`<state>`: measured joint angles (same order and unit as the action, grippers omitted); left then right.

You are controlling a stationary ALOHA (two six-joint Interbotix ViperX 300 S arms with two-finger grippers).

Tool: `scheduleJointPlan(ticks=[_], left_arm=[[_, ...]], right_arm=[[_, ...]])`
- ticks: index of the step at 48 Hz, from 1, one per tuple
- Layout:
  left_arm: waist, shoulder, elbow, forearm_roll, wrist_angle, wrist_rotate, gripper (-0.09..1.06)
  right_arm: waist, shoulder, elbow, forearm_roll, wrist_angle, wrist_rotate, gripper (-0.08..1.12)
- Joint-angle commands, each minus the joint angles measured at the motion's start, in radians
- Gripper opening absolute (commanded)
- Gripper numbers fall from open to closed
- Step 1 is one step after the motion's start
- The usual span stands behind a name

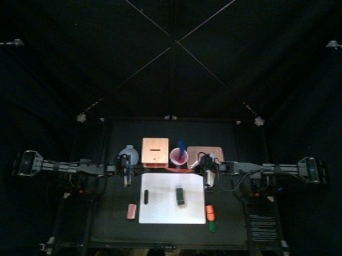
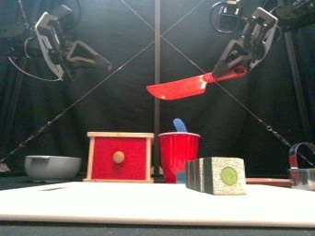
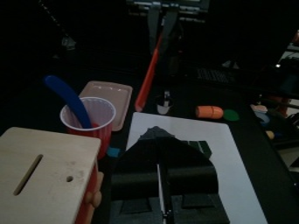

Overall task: Place sushi on board then cut the sushi with the knife then place the pieces on the plate
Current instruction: Grasp knife edge with left hand

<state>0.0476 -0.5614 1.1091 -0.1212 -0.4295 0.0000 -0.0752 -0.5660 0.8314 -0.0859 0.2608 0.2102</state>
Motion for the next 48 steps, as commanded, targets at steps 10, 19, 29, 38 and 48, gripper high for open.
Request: scheduleJointPlan(ticks=[10,19,29,38,48], left_arm=[[-0.037,0.055,-0.060,-0.003,0.015,-0.003,0.56],[-0.038,0.137,-0.127,-0.002,0.061,0.000,0.90],[-0.038,0.261,-0.210,0.003,0.124,0.003,1.02],[-0.037,0.354,-0.270,0.046,0.130,0.012,1.02],[-0.035,0.414,-0.321,0.080,0.135,0.012,1.02]], right_arm=[[0.035,0.038,0.037,0.011,-0.118,-0.002,0.38],[0.046,0.061,0.035,0.011,-0.150,0.000,0.38],[0.058,0.066,0.041,0.014,-0.166,0.002,0.38],[0.063,0.066,0.054,0.012,-0.187,0.002,0.38],[0.064,0.066,0.064,0.014,-0.202,0.002,0.38]])
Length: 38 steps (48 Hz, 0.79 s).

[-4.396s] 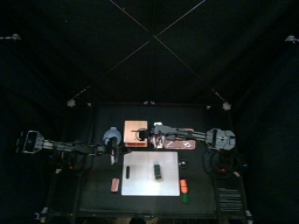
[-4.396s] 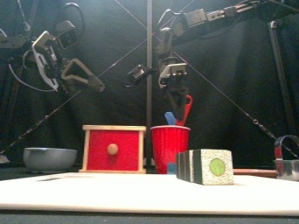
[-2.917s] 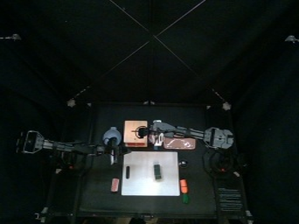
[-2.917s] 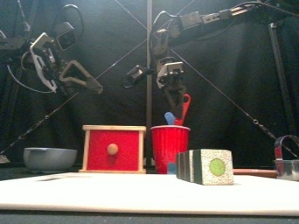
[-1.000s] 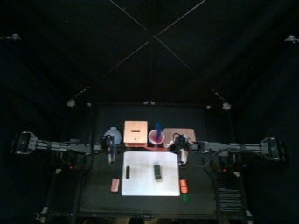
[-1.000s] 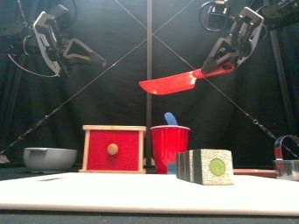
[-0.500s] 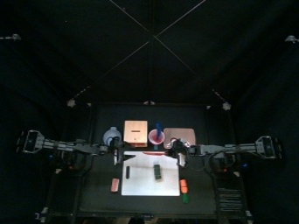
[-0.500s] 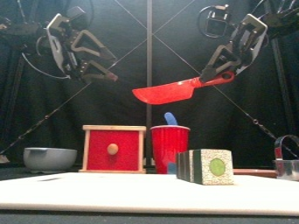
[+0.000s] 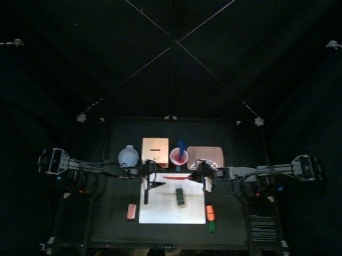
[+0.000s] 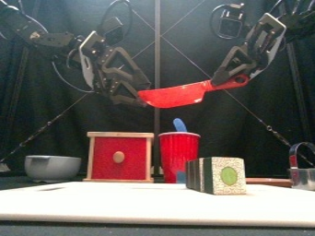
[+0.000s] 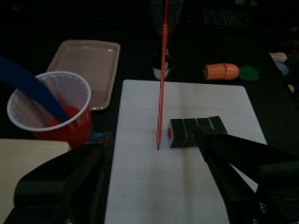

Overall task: Place sushi on board then cut the sushi with the knife then place the pieces on the plate
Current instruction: Grasp knife edge with left hand

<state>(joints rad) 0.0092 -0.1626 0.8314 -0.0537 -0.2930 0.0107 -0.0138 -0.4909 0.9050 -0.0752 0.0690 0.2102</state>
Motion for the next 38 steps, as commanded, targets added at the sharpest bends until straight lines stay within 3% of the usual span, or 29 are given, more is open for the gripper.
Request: scheduleJointPlan(ticks=[1,15,30,38], left_arm=[[0.002,0.021,-0.046,0.014,0.000,0.002,1.01],[0.006,0.051,-0.067,0.014,0.012,0.000,0.94],[0.006,0.052,-0.067,0.015,0.012,0.002,0.77],[0.000,0.058,-0.069,0.043,0.012,0.002,0.65]], right_arm=[[0.003,-0.009,-0.009,0.003,-0.011,0.002,0.38],[0.011,-0.008,-0.005,0.003,-0.012,0.002,0.38],[0.009,-0.005,-0.006,0.003,-0.011,0.002,0.38],[0.011,0.003,-0.006,0.009,-0.011,0.002,0.38]])
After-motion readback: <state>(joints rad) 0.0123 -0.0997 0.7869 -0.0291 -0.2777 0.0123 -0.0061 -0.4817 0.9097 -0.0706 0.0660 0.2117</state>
